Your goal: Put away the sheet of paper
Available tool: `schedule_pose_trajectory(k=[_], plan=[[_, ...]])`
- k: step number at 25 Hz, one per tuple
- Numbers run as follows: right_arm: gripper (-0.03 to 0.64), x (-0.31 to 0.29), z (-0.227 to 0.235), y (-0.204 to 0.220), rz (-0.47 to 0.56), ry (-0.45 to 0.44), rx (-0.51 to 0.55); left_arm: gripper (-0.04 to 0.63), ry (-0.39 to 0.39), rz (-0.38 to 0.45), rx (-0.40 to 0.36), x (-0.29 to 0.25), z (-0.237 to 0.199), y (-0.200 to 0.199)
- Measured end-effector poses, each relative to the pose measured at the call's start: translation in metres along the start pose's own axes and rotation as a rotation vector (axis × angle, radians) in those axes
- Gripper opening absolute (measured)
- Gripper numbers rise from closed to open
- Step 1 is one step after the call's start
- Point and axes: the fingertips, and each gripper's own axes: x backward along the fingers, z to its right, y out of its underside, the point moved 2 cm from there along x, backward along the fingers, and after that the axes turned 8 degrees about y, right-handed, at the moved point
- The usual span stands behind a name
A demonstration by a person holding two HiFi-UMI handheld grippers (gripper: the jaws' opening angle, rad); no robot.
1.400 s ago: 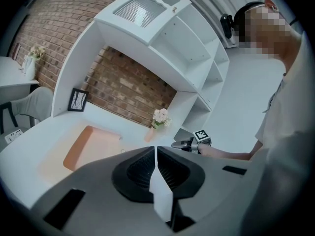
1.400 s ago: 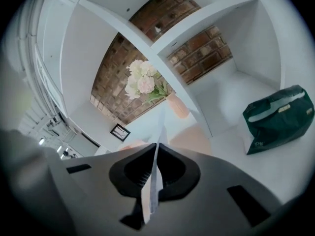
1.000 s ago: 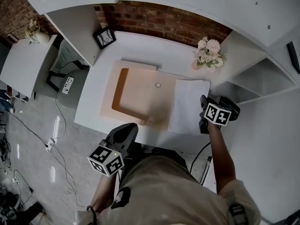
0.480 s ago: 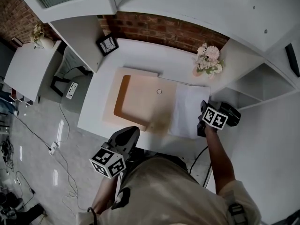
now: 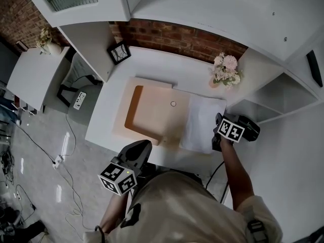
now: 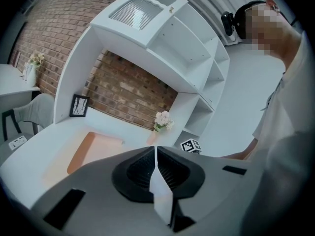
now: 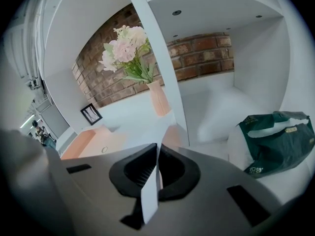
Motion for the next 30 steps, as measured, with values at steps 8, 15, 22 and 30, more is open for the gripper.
schedule_pose_trajectory(k=[8,15,22,30], plan=[[0.028,-0.003,-0.002,0.001,-0.01,0.01,-0.026,0.028,-0.009,0.023,-0.002,0.009,-0.004,-0.003],[0.028,-0.004,-0.008,0.002,-0.015,0.012,-0.042,0.028,-0.015,0.038,-0.004,0.018,-0.009,-0.005],[0.028,-0.004,-0.014,0.005,-0.015,0.011,-0.054,0.028,-0.019,0.043,-0.002,0.025,-0.013,-0.004],[0.028,-0.007,-0.021,0.006,-0.024,-0.002,-0.065,0.028,-0.018,0.048,-0.009,0.024,-0.009,-0.01]])
